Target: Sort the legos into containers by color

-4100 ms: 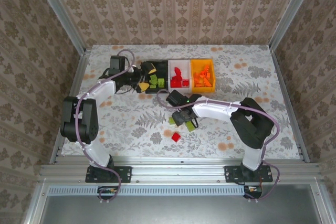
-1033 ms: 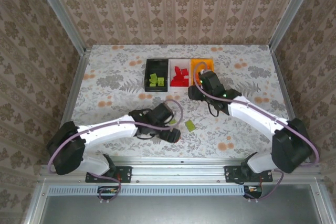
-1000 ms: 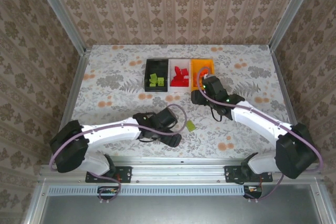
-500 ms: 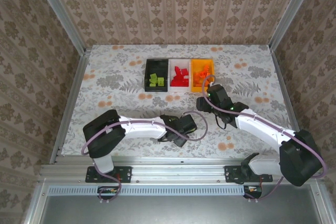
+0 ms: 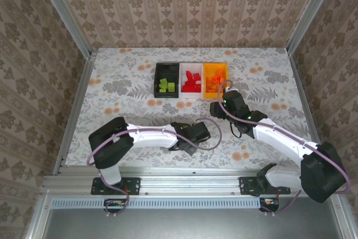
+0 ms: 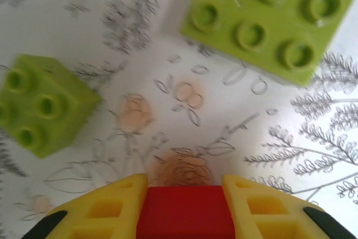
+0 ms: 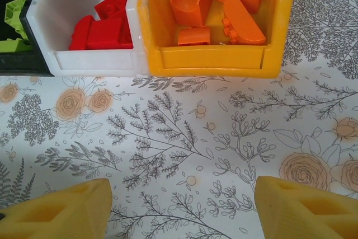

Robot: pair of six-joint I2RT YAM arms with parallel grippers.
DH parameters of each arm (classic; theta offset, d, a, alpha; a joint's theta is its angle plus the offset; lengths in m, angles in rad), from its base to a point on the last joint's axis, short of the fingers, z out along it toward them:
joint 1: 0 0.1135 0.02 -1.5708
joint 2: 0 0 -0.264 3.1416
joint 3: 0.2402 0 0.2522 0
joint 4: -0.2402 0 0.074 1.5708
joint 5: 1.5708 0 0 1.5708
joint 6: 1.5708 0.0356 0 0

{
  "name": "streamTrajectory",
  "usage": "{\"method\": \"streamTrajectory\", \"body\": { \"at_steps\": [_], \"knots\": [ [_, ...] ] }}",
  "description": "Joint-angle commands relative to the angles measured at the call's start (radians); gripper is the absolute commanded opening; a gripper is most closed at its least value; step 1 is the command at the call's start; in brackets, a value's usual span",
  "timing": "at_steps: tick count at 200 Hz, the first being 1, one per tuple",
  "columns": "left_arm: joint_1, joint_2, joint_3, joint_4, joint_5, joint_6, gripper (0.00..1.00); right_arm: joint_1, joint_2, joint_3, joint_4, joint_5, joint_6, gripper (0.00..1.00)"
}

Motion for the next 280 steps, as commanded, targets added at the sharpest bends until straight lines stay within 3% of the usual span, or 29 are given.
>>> {"method": "streamTrajectory", "body": {
  "at_steps": [1,34,64,109,139,170,191,215,233,258,280],
  "knots": [
    [0.04,-0.031,0.142,-0.093,-0.079,0.054,0.18,-0.018,-0.03,-0.021,0.02,0.052,0.036,0.69],
    [0.22,0.018,0.376,-0.166,-0.019,0.155,0.17,-0.08,-0.049,-0.085,0.057,0.063,0.127,0.69],
    [0.385,0.229,0.745,-0.257,0.116,0.154,0.17,-0.119,-0.025,-0.162,0.154,-0.007,0.216,0.69],
    [0.471,0.609,1.302,-0.44,0.211,0.156,0.18,-0.122,0.005,-0.151,0.154,-0.01,0.226,0.69],
    [0.497,0.724,1.433,-0.467,0.199,0.131,0.23,-0.122,-0.012,-0.151,0.151,-0.01,0.222,0.69],
    [0.503,0.729,1.406,-0.446,0.186,0.082,0.35,-0.123,-0.037,-0.158,0.148,-0.001,0.214,0.69],
    [0.508,0.719,1.395,-0.442,0.199,0.064,0.38,-0.122,-0.042,-0.156,0.146,-0.004,0.208,0.69],
    [0.497,0.653,1.374,-0.423,0.223,0.073,0.71,-0.123,-0.046,-0.158,0.15,-0.017,0.206,0.7],
    [0.471,0.538,1.278,-0.367,0.152,0.095,0.99,-0.122,-0.056,-0.162,0.158,-0.042,0.204,0.7],
    [0.441,0.323,1.035,-0.274,0.08,0.059,1.0,-0.123,-0.061,-0.172,0.175,-0.047,0.203,0.7],
    [0.392,0.083,0.609,-0.067,0.032,-0.032,1.0,-0.123,-0.045,-0.169,0.186,-0.06,0.203,0.7]
  ]
}}
